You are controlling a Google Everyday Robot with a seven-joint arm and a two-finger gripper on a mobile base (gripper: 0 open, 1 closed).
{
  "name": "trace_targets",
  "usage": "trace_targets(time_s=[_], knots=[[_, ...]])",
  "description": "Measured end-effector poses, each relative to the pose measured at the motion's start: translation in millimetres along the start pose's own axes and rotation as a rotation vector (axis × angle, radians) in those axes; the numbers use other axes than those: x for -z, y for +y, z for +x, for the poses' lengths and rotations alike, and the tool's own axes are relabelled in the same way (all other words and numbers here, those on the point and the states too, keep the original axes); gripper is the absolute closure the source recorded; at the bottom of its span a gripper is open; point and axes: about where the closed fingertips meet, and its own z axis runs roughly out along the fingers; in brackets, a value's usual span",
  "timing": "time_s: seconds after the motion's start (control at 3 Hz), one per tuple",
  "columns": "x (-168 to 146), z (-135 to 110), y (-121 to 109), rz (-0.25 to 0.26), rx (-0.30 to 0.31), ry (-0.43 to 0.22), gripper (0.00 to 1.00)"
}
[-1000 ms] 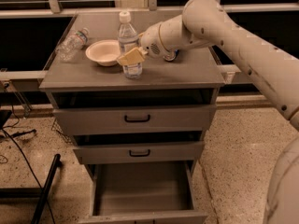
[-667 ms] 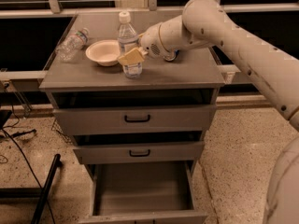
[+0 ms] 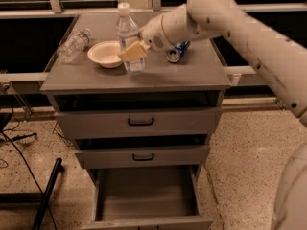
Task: Place blue plastic bottle into bottom drawer
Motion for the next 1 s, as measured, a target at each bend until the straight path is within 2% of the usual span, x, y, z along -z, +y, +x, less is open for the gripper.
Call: trace_targets(time_s=[0.33, 0.67, 1.0], knots=[[21, -25, 10, -0.015, 0.016, 0.025, 1.00], [72, -38, 39, 0.004, 0.002, 0.146, 1.00], [107, -29, 66, 0.035, -0.034, 0.229, 1.00]])
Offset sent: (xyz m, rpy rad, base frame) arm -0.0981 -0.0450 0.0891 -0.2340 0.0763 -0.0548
